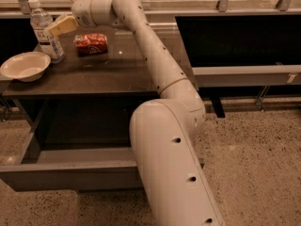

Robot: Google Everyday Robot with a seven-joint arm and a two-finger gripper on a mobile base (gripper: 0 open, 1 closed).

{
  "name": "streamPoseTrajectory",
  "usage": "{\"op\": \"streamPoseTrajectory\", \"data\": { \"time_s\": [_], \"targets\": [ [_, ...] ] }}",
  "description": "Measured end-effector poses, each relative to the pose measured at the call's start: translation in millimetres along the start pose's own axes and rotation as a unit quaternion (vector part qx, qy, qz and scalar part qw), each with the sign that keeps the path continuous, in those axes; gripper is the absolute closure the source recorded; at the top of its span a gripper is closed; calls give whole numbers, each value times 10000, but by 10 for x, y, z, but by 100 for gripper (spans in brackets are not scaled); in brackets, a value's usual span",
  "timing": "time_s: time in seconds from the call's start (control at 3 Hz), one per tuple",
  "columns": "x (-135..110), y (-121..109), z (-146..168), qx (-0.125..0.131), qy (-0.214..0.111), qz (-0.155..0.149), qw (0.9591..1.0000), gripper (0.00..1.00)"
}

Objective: Place blue plastic bottle into top drawer

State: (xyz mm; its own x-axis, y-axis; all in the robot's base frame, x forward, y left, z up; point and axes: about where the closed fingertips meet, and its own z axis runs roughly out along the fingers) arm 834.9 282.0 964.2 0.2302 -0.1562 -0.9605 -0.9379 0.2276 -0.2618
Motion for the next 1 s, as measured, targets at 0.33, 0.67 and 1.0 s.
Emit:
{"op": "streamPoseTrajectory", "data": {
  "time_s": [0.33, 0.67, 1.0],
  "targets": [
    [-6, 213, 176, -422, -153, 296, 9986, 0],
    [-85, 407, 341, -755, -356, 457, 9955, 0],
    [-140, 569, 441, -1023, -272, 496, 9931, 19]
  ]
}}
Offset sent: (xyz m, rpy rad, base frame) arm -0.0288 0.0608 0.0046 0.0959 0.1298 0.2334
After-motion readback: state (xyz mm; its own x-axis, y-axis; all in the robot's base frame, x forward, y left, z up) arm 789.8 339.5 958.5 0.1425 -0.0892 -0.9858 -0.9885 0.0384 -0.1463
